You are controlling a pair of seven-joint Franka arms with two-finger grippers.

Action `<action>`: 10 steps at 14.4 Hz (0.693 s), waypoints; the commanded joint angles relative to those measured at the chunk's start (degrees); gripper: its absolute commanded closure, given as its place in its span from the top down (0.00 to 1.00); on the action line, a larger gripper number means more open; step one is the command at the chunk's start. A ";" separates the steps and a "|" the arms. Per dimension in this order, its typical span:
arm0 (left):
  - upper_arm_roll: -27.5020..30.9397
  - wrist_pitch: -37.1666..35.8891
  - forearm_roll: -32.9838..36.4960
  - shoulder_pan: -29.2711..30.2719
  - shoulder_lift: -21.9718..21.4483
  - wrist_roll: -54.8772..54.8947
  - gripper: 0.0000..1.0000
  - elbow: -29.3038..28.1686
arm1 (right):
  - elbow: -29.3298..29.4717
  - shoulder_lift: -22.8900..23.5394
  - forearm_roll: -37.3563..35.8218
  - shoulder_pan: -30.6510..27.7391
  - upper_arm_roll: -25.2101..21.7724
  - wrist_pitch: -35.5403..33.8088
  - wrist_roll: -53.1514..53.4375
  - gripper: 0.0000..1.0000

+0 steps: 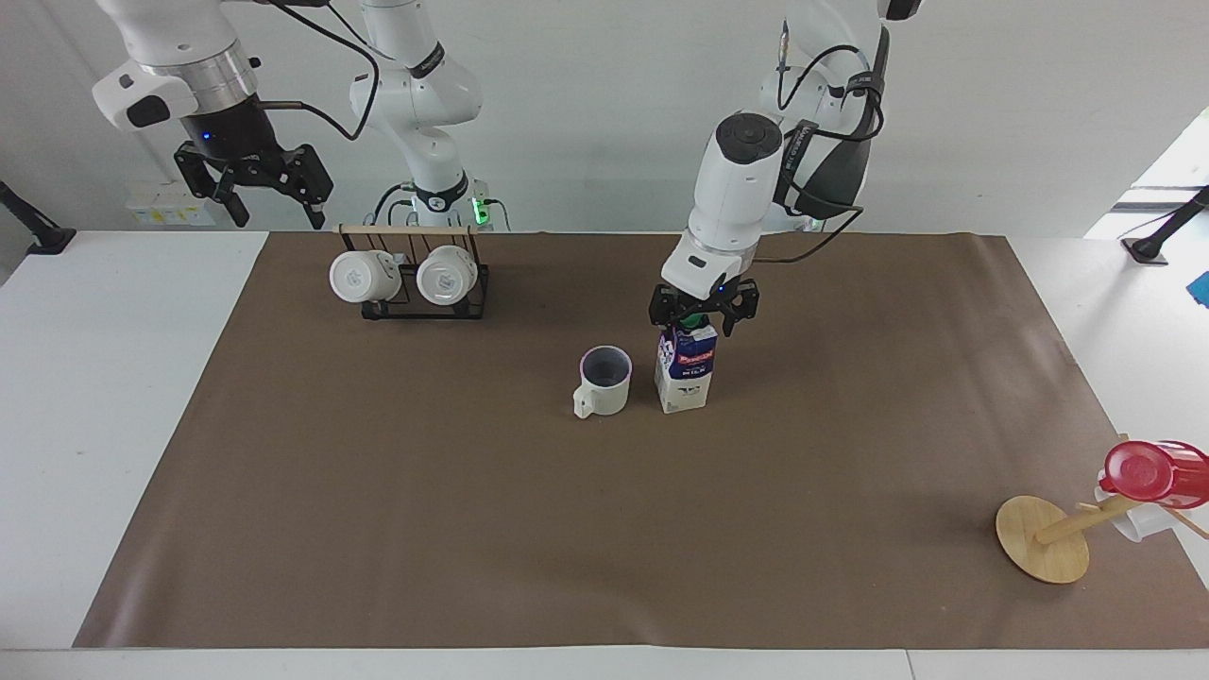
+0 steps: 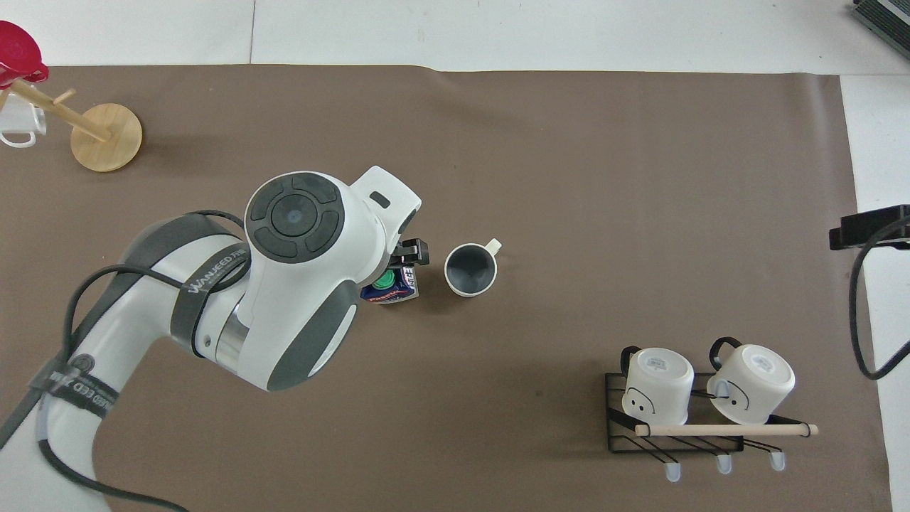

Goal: Place cup and milk on table
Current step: 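Lower the carton, open the left gripper and withdraw it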

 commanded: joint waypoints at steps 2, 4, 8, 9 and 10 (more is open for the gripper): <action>1.30 -9.26 0.22 1.92 -7.07 2.39 1.00 2.24 | -1.74 -1.45 0.33 -0.09 0.13 -0.48 -2.15 1.00; 1.30 -12.60 0.22 4.91 -9.18 7.03 1.00 3.38 | -1.83 -1.63 1.03 0.00 0.13 -0.75 -1.89 1.00; 1.39 -23.23 0.40 12.64 -9.89 16.53 1.00 12.24 | -1.83 -1.63 1.21 0.00 0.13 -1.19 -1.71 1.00; 1.48 -25.34 0.40 14.66 -9.89 18.99 1.00 13.92 | -1.83 -1.63 0.94 0.00 0.13 -1.10 -1.54 1.00; 1.74 -27.28 0.40 16.42 -9.89 21.71 1.00 15.07 | -1.83 -1.63 0.59 0.00 0.13 -1.01 -1.54 1.00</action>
